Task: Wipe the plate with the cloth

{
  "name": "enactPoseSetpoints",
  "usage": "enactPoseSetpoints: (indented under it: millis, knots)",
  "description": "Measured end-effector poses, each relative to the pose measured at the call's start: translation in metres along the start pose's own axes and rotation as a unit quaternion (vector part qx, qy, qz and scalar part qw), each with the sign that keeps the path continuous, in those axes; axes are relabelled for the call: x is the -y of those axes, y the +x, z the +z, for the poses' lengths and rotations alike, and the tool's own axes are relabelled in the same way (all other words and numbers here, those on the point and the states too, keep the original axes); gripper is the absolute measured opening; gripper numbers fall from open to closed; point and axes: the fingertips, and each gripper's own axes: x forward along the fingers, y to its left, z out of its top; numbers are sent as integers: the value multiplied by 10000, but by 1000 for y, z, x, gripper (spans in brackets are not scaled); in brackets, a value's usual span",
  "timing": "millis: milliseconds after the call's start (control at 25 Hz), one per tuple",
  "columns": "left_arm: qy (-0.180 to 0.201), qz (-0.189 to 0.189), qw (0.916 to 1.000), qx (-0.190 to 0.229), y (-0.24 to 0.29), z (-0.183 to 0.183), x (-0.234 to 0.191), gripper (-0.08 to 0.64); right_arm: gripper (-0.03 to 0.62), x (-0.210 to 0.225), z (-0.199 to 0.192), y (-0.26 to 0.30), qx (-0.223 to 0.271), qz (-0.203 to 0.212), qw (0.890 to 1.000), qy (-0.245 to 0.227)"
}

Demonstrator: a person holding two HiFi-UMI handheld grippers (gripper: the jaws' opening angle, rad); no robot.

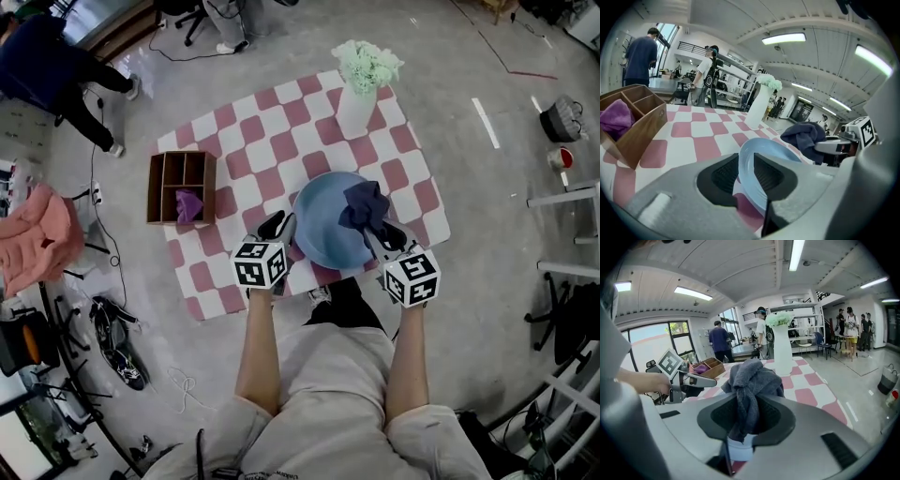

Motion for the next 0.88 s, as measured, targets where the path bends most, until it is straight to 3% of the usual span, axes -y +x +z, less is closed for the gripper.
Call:
enactPoseSetpoints:
  millis: [240, 480, 880]
  knots:
    - [-230, 22, 9987, -447, 24, -14, -11, 98, 91, -2, -8, 21, -352, 290, 9985, -299]
    - [-832, -110, 9927, -868, 49, -29, -11, 100, 91, 12, -4, 30, -387, 338, 9984, -234]
    - [-997, -125, 9870, -1253, 67, -38, -15, 98, 92, 20, -6, 36, -394, 362, 9983, -234]
